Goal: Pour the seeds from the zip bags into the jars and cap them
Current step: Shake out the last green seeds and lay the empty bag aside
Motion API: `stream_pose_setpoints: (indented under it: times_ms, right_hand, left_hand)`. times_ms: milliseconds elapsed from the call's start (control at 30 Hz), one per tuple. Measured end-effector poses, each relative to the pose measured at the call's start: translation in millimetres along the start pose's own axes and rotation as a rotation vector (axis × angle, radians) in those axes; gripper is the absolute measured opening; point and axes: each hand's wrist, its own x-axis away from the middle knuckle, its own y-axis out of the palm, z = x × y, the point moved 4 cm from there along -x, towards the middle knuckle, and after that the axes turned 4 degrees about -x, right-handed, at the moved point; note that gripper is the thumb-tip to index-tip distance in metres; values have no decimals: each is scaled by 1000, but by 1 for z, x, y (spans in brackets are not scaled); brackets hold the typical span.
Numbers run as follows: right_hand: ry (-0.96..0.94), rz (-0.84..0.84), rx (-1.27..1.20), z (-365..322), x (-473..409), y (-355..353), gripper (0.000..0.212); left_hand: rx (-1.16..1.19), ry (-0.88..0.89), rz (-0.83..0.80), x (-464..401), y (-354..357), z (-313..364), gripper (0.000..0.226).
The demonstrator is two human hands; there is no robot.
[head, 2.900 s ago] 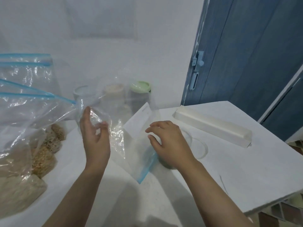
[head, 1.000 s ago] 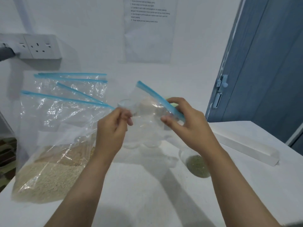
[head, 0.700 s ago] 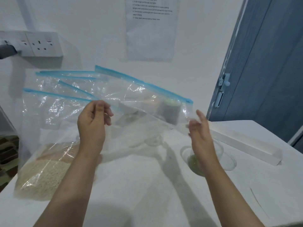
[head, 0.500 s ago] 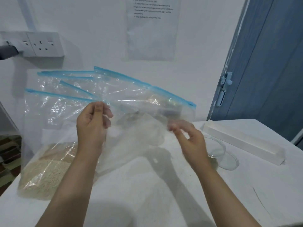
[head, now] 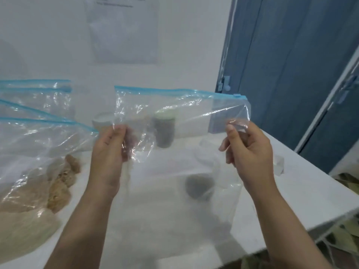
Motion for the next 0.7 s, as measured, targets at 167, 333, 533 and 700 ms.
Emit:
stream_pose_setpoints:
  times_ms: [167,333,533,700]
  right_hand:
    - [67,37,107,35,-34,-70,9]
    - [127,-13,163,78,-83,-135,10]
    - [255,-37,124,129,-144,-207,17]
    - [401,-103,106,183,-183,-235,19]
  left_hand:
    - [-10,-29,-61,15,74,-24,21]
    - [-27,0,-69,29,158,-45,25]
    - [-99,22,8,38,244,-87,18]
    - [-390,72,-9,46,287,-125,45]
